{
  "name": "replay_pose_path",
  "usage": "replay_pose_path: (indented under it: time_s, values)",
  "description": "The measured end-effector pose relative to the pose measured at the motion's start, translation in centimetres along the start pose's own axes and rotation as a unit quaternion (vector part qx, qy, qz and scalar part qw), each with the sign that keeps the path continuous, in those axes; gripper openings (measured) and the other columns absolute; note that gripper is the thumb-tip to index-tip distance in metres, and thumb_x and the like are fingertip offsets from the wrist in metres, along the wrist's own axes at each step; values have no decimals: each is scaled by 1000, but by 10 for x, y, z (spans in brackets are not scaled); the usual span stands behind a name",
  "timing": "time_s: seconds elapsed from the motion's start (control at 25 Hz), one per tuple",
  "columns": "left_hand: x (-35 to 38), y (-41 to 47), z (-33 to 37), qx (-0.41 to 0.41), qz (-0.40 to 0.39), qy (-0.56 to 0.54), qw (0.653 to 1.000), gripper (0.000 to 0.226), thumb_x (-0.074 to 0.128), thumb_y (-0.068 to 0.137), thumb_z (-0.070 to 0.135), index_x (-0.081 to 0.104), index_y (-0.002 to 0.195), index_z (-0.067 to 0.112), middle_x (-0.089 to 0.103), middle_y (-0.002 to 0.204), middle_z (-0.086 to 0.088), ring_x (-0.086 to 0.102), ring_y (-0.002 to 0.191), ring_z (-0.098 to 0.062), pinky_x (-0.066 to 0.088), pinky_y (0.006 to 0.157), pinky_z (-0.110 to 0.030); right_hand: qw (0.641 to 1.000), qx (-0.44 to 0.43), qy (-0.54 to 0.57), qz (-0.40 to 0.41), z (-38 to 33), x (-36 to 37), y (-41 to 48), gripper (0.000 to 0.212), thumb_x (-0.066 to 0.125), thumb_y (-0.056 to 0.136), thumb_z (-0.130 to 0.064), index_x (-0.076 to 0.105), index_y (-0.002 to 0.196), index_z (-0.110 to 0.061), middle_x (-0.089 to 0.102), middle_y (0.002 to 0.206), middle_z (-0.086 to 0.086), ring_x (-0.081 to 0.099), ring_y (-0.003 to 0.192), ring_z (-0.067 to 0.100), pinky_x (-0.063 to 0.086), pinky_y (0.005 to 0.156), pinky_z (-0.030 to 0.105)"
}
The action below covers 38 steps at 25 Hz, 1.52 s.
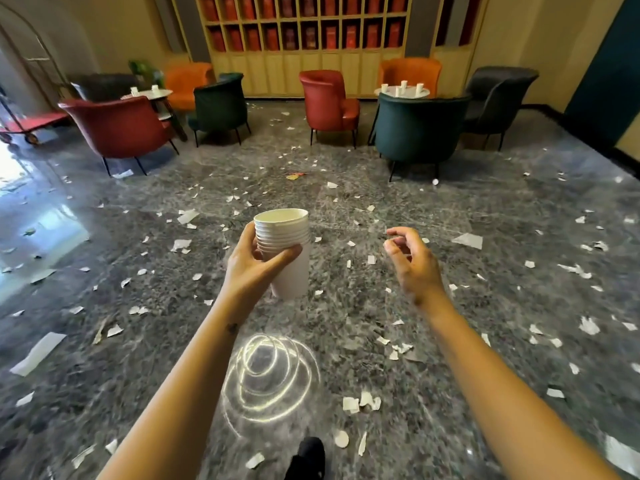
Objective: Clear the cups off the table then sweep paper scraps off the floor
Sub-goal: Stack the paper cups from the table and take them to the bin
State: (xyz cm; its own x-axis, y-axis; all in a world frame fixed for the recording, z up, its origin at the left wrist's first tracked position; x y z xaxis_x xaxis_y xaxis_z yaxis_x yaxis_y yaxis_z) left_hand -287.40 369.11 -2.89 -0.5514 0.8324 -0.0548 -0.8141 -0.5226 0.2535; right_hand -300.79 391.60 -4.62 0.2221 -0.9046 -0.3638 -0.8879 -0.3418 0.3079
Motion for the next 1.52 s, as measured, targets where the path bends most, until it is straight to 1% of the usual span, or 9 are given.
replay_pose_path:
  time_s: [0.2, 0.44, 0.6, 0.68, 0.84, 1.04, 1.24, 1.36, 1.52]
  values:
    - [19, 217, -35, 2, -55, -10, 998, 62, 81, 55, 45, 56, 112, 33, 69, 109, 5, 65, 101, -13, 53, 81, -27, 999, 19, -22, 17, 30, 65, 191, 23, 51, 95, -27, 58, 115, -16, 57, 94, -4, 53, 80, 10, 39, 63, 12]
    - [69, 439, -85, 4, -92, 7, 996, 64, 80, 65, 35, 53, 123, 25, 69, 109, 6, 66, 100, -13, 54, 85, -32, 998, 25, -35, 54, 88, 77, 393, 21, 52, 95, -25, 57, 113, -16, 52, 86, -17, 50, 80, -3, 40, 65, 12]
    - [106, 587, -153, 10, -96, 9, 995, 61, 83, 66, 34, 54, 119, 27, 68, 109, 7, 65, 100, -10, 52, 83, -29, 998, 27, -41, 39, 164, 110, 543, 23, 52, 95, -22, 57, 115, -12, 54, 89, -8, 54, 87, 15, 45, 76, 30]
    - [126, 674, -176, 13, -88, 11, 996, 63, 83, 66, 35, 53, 120, 26, 67, 111, 5, 65, 101, -10, 52, 83, -29, 998, 31, -37, 32, 195, 121, 632, 23, 53, 95, -22, 57, 114, -12, 55, 92, -3, 54, 89, 17, 45, 79, 33]
    - [161, 850, -203, -3, -60, 13, 998, 55, 75, 66, 39, 51, 115, 34, 65, 112, 8, 63, 102, -8, 51, 84, -26, 998, 39, -32, 31, 233, 133, 815, 21, 54, 94, -23, 58, 112, -15, 55, 93, -3, 54, 89, 15, 42, 75, 28]
    - [188, 1025, -254, -5, -49, 20, 999, 53, 76, 65, 42, 49, 110, 37, 64, 108, 16, 62, 99, 1, 49, 80, -22, 999, 38, -36, 13, 279, 175, 999, 20, 55, 93, -23, 59, 111, -16, 55, 94, -5, 54, 88, 14, 43, 78, 31]
    - [217, 1243, -324, 17, -62, 13, 998, 58, 76, 63, 49, 49, 113, 39, 63, 115, 12, 61, 105, -3, 50, 85, -27, 999, 13, -46, 23, 340, 228, 1207, 21, 55, 93, -20, 59, 112, -11, 56, 95, -2, 52, 85, 11, 37, 64, 5]
    - [232, 1367, -341, 26, -68, 14, 997, 65, 73, 59, 54, 50, 116, 32, 63, 116, 7, 60, 107, -8, 50, 90, -32, 998, 44, -43, 29, 363, 248, 1319, 22, 54, 94, -21, 58, 114, -11, 54, 96, -3, 52, 84, 10, 38, 62, 3]
    - [269, 1531, -362, 33, -102, 18, 994, 72, 74, 61, 55, 48, 122, 27, 63, 117, 8, 60, 108, -5, 48, 86, -26, 997, 61, -35, 43, 393, 257, 1463, 16, 55, 94, -24, 56, 109, -20, 54, 91, -14, 54, 79, -8, 41, 64, 2]
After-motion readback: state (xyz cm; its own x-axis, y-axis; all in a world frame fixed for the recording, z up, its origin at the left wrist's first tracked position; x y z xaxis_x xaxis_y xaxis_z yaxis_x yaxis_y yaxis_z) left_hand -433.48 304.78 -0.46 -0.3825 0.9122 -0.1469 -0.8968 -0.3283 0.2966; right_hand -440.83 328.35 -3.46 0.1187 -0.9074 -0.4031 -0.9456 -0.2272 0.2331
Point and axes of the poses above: each hand's wrist, its own y-axis towards the middle knuckle, its own x-axis out of the palm, z = x × y, the point moved 8 cm from there along y, towards the middle knuckle
